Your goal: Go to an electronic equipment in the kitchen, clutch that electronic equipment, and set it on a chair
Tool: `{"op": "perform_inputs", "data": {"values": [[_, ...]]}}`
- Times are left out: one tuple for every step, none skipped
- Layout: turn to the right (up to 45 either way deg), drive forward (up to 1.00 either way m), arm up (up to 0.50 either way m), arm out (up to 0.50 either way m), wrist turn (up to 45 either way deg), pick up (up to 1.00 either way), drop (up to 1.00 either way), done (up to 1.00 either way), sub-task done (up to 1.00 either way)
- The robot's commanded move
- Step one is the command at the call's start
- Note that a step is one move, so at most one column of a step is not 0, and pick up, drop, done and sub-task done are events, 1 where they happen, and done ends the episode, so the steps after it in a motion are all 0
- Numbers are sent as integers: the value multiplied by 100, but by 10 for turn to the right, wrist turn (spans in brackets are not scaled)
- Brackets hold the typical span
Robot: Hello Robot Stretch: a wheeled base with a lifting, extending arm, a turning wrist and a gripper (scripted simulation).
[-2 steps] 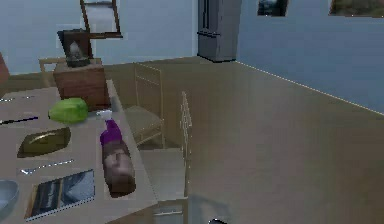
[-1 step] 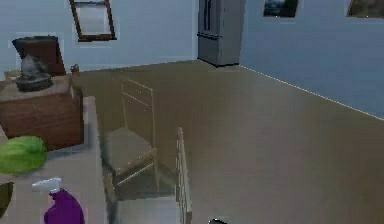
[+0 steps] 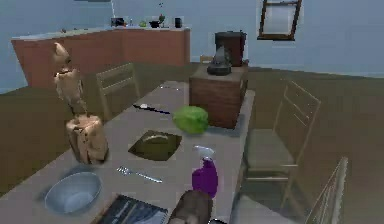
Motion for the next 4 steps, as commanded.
{"op": "perform_inputs", "data": {"values": [[450,0,0,0,0,0,0,0,0],[150,0,0,0,0,0,0,0,0],[-450,0,0,0,0,0,0,0,0],[-330,0,0,0,0,0,0,0,0]]}}
